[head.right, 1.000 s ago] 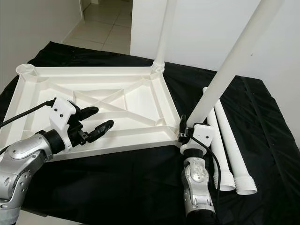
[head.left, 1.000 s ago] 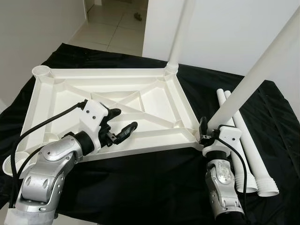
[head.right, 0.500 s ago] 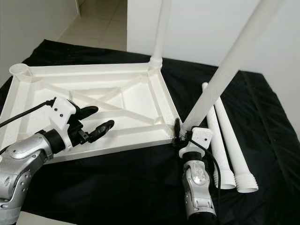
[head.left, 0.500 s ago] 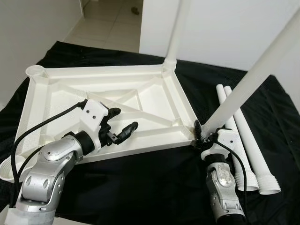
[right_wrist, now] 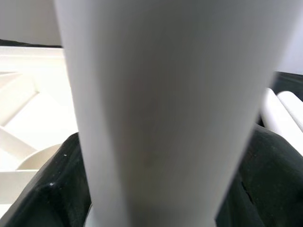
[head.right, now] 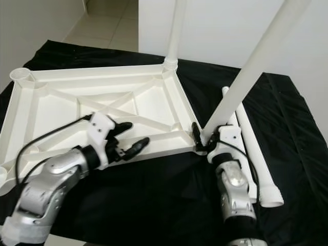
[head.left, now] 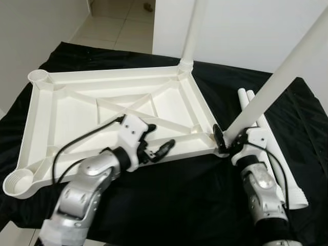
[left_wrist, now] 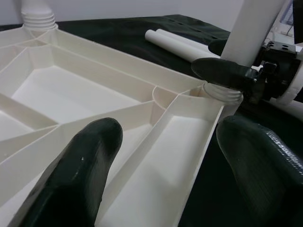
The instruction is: Building children table
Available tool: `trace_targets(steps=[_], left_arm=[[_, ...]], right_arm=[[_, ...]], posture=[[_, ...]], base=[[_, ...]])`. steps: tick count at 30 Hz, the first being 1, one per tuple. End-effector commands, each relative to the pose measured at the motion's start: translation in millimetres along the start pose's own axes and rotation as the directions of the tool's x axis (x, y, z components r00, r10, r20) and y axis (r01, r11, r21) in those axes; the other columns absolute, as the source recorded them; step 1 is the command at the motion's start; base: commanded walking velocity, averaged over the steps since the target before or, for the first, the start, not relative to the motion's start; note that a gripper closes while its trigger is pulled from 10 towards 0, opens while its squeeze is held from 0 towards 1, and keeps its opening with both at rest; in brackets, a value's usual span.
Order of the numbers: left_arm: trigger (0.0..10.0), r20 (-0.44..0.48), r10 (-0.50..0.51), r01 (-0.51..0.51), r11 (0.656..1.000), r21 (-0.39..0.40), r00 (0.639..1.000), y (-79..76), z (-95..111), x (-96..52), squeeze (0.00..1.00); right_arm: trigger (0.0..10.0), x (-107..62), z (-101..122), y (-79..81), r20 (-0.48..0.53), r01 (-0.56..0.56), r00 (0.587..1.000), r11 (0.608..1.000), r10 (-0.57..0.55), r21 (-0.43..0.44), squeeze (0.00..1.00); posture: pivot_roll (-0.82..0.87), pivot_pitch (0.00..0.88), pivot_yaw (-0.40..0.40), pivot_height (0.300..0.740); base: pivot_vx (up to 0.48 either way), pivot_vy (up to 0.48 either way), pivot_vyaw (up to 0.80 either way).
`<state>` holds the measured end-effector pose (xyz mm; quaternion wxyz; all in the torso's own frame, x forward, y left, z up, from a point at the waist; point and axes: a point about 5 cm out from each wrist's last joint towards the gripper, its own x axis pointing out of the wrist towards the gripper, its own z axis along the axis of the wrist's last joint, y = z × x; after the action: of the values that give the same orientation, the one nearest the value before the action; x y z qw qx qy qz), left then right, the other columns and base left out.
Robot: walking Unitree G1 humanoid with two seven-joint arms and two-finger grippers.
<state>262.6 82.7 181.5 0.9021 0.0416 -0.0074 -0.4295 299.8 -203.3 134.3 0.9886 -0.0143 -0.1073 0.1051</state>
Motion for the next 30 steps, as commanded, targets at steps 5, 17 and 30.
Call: trace_targets(steps=[5, 17, 30], left_arm=[[10.0, -0.059, 0.007, -0.006, 1.000, 0.005, 0.998, -8.1, -7, 18.5, 0.00], [10.0, -0.066, -0.036, 0.038, 0.999, 0.029, 0.997, -13.7, -8, 32.4, 0.00], [10.0, -0.062, -0.097, 0.100, 0.994, 0.052, 0.993, -25.1, -11, 31.9, 0.00]], right_arm=[[10.0, 4.3, 8, -11.6, -0.032, -0.133, 0.991, 0.991, 0.133, 0.011, 0.00], [8.2, 10.1, 9, -11.2, -0.105, -0.372, 0.922, 0.928, 0.373, 0.027, 0.00], [0.0, 9.0, 1, -10.0, -0.119, -0.379, 0.915, 0.922, 0.386, 0.080, 0.00]], posture=[[0.16, 0.064, -0.058, 0.740], [0.14, 0.047, -0.039, 0.740], [0.14, 0.042, -0.050, 0.740]], base=[[0.000, 0.000, 0.00], [0.000, 0.000, 0.00], [0.000, 0.000, 0.00]])
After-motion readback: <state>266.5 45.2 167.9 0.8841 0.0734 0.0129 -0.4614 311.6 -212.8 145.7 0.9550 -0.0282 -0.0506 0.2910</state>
